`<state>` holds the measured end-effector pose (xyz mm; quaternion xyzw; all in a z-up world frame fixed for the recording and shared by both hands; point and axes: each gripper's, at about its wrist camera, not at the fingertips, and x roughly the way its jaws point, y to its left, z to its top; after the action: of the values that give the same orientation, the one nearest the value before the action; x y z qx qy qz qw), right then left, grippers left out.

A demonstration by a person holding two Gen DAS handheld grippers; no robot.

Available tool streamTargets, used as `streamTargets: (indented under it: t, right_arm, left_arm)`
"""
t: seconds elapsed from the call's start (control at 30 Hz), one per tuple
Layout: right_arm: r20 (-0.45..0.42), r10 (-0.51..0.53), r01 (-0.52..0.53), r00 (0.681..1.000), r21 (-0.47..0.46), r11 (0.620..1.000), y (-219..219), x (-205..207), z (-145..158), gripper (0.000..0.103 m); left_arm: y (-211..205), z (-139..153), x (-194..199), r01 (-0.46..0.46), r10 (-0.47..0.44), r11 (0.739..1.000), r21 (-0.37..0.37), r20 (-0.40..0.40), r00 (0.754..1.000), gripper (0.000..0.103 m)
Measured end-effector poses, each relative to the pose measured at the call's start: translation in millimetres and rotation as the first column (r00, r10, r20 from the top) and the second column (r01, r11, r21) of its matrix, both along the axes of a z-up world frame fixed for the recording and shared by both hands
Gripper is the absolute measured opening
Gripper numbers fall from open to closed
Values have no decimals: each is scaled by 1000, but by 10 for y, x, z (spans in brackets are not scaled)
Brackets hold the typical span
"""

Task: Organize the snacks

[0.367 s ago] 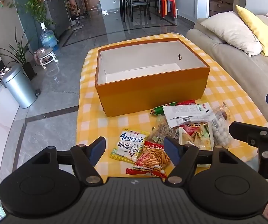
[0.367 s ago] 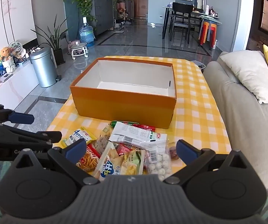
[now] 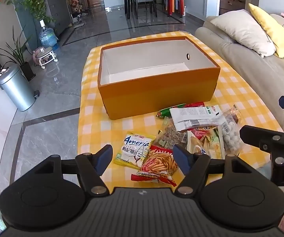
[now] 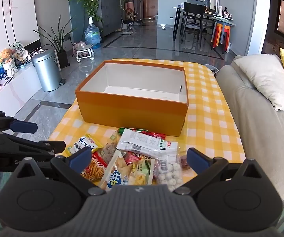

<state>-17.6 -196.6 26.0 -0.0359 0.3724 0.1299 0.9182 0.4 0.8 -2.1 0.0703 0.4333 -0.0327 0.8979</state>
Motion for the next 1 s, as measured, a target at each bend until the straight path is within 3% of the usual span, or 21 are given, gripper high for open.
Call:
streamTargets:
  t: [1.0]
  right_arm:
    - [-4, -1, 1, 1000, -2, 1000, 19, 8, -26, 99]
  left_arm:
    - [-9, -12, -1, 0, 0, 1000, 2, -9, 1000, 82]
